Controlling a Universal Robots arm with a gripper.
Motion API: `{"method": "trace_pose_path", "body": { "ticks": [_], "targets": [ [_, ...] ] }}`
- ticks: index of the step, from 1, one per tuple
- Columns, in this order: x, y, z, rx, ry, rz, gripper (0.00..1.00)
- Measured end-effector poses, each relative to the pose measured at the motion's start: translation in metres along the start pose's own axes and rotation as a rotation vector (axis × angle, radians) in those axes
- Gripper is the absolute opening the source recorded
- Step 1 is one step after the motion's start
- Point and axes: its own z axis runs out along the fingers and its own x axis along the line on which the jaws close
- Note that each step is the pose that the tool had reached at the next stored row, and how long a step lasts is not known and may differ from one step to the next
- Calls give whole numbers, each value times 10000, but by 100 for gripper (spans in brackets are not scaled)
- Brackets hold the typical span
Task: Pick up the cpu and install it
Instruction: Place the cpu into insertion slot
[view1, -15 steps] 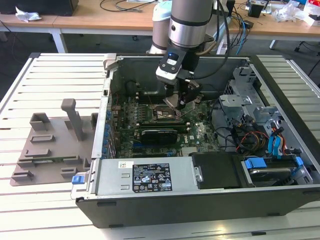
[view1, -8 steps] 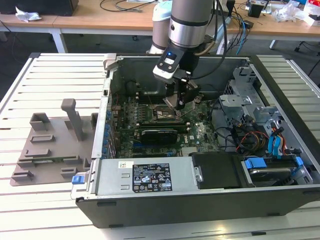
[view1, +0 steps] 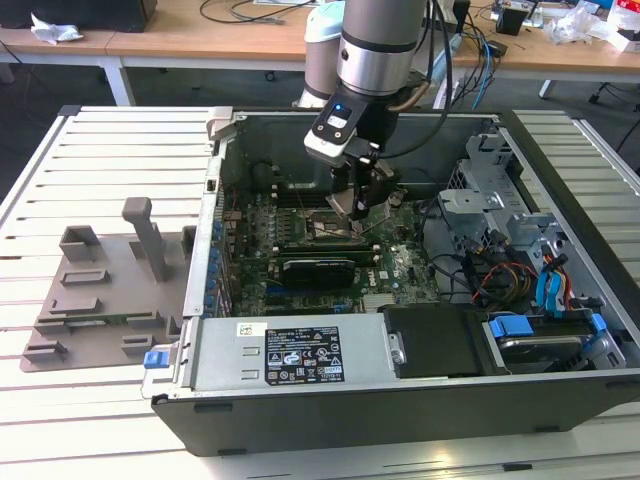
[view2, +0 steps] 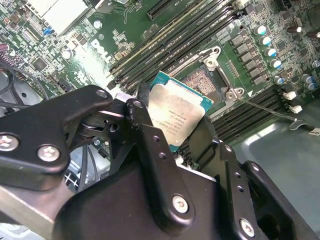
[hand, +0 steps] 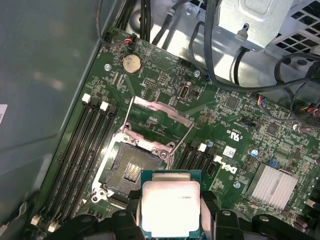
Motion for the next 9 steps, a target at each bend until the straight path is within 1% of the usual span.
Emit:
{"method": "trace_pose_path", "body": {
  "ticks": [3, 9],
  "targets": [
    [0, 0, -1, 3, 0, 37, 55],
    [-1, -1, 1, 18, 12, 348, 55]
  ]
}}
